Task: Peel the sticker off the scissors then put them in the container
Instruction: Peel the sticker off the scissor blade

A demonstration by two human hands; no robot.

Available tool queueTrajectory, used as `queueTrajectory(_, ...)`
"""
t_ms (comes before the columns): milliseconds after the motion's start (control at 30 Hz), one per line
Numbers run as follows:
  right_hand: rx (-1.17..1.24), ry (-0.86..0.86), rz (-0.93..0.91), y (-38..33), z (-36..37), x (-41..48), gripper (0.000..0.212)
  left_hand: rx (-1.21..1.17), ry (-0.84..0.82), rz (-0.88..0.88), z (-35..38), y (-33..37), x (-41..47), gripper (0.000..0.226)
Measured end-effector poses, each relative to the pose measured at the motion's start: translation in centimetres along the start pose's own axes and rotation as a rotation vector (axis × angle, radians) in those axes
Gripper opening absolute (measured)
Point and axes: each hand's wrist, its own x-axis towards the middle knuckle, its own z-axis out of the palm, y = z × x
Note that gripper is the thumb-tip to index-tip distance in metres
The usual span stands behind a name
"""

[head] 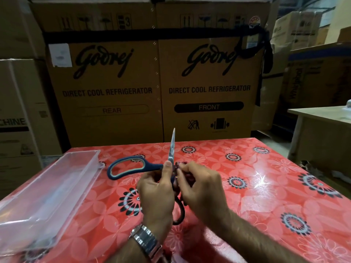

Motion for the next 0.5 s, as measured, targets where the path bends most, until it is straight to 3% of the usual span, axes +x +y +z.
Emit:
queueTrajectory(133, -0.025, 0.077, 0.163, 2.6, -0.6, 0.7, 0.011, -0.065, 0.024, -0.035, 0.0, 0.0, 0.5, 0.031)
queueTrajectory(300, 0.012, 0.027, 0.012, -0.5, 0.2, 0.0, 0.01, 0.021, 0.029, 0.046, 0.1, -0.2, 0.2, 0.03)
queueTrajectory(433, -0.044, 0.079, 0.116, 2.1, -0.2, 0.6, 0.015, -0.037, 0.02, -0.011, -0.1, -0.2, 0.6, 0.033)
queueTrajectory(500, -0.011, 0.057, 0.078, 0.9, 0.1, 0.3, 0.014, 0.012, 0.022, 0.025, 0.1, -0.3, 0.5, 0.034)
